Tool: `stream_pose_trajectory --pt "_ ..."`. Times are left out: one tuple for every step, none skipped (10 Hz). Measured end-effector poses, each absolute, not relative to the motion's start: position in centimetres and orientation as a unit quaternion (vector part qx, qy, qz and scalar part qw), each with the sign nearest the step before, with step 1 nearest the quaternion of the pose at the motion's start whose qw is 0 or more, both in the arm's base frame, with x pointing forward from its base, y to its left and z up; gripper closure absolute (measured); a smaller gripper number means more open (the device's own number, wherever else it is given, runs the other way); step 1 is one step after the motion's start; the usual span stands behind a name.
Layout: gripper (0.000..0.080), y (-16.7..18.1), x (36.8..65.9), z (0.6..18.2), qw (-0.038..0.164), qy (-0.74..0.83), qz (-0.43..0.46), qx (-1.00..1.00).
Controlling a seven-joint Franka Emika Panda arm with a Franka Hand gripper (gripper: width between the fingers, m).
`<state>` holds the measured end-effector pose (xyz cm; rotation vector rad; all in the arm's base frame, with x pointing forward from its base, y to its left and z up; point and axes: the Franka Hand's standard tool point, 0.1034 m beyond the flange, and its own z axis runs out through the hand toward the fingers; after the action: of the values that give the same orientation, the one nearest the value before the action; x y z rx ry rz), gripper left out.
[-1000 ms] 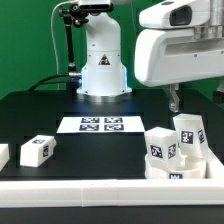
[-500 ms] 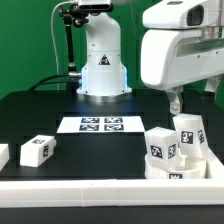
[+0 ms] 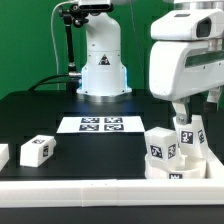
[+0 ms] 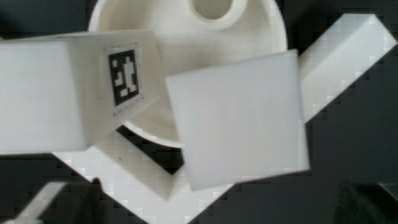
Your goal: Assemble stool
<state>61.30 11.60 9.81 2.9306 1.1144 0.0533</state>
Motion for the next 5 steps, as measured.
stream_pose_trajectory --pt "0.015 11.69 61.14 9.43 0.004 0.355 0.02 0.935" --pt "0.015 11.74 60.86 9.08 0.004 0.354 0.02 0.935" --pt "0.015 11.7 60.67 8.91 0.004 0.354 0.019 0.935" --pt "0.015 11.58 60.59 8.82 0.004 0.353 0.018 0.935" --pt "0.015 11.43 60.51 8.74 0.004 0.352 0.017 0.936"
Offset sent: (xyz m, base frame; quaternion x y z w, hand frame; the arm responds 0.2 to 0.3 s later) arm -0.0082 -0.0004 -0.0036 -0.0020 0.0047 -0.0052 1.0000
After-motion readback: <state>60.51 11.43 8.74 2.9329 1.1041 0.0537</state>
